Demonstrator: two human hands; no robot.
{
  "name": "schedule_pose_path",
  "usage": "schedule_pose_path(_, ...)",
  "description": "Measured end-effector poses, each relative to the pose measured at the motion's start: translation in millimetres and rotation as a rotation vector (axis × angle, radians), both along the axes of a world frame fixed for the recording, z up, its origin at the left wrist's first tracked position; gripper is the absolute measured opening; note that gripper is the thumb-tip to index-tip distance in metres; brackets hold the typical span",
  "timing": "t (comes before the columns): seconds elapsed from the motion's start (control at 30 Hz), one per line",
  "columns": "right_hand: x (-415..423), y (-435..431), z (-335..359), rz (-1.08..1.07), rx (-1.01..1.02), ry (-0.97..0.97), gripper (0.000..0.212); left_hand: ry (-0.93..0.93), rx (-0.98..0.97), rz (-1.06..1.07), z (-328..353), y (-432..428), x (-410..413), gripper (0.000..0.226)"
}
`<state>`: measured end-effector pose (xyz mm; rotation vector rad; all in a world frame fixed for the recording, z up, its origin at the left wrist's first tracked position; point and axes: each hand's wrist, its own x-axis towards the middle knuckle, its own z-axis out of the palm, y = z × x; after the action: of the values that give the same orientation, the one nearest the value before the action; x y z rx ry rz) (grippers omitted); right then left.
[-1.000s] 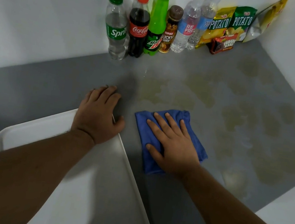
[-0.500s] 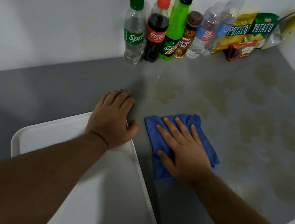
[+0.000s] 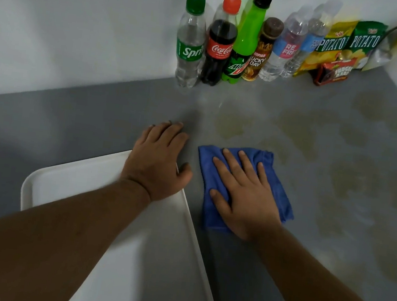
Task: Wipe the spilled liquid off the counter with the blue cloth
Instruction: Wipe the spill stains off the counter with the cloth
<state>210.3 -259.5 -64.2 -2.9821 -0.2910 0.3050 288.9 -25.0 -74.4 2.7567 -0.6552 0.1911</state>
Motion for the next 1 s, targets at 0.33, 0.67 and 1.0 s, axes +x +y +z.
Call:
schedule_pose_path(0.33, 47.1, 2.6, 1.3, -0.178, -0.021, -0.039, 0.073, 0.042, 0.028, 0.006, 4.7, -0.9, 0.4, 0.066)
schedule_pose_path(0.67, 21.1, -28.2, 1.7, 0.027, -0.014, -0.009, 0.07, 0.029, -0.002, 0.006, 4.4, -0.6, 0.3, 0.062)
schedule_pose_path(1.0, 61.3, 23.0, -0.4, -0.103, -0.012, -0.052, 0.072, 0.067, 0.021, 0.0, 7.6, -1.7, 1.1, 0.065)
